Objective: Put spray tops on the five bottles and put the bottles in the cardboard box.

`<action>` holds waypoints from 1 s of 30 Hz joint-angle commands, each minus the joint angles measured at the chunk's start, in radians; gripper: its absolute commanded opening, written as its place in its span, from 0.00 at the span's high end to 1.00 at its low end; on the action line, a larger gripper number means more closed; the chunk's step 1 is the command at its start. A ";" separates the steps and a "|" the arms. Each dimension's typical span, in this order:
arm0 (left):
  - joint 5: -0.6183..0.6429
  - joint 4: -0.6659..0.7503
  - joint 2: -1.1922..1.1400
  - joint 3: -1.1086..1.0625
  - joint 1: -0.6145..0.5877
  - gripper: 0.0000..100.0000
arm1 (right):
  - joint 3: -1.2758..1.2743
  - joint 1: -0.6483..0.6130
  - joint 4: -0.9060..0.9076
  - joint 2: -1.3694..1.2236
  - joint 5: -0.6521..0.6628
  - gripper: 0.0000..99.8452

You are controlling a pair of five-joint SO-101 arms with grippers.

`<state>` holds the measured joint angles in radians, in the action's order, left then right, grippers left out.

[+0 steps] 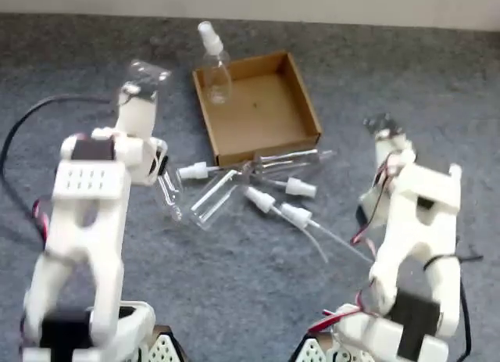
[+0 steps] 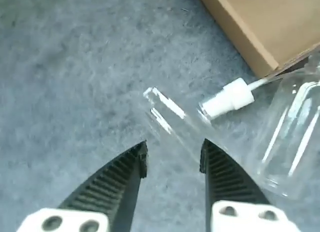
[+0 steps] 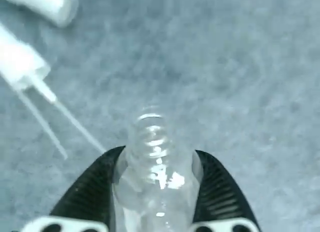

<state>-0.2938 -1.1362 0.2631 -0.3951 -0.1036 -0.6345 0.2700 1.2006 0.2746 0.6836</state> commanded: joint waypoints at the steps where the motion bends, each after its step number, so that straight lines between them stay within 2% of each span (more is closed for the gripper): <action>1: -0.107 -0.015 -0.205 0.228 0.030 0.84 | -0.079 -0.013 -0.028 0.166 -0.009 1.00; 8: -0.127 -0.075 -0.561 0.542 0.128 0.83 | -0.114 -0.053 -0.019 0.306 -0.018 1.00; 10: -0.170 -0.077 -0.628 0.595 0.151 0.83 | -0.114 -0.053 -0.015 0.306 -0.061 1.00; 18: -0.350 -0.071 -0.806 0.618 0.162 0.83 | -0.114 -0.056 -0.015 0.306 -0.084 1.00; 25: -0.381 -0.078 -0.828 0.633 0.148 0.83 | -0.116 -0.054 -0.013 0.306 -0.084 1.00; 30: -0.381 -0.245 -0.677 0.657 0.130 0.83 | -0.153 -0.058 -0.015 0.306 -0.084 1.00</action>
<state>-0.6682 -1.2881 -0.5455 0.2156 0.0361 -0.7725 0.2271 1.1914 0.5416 0.6099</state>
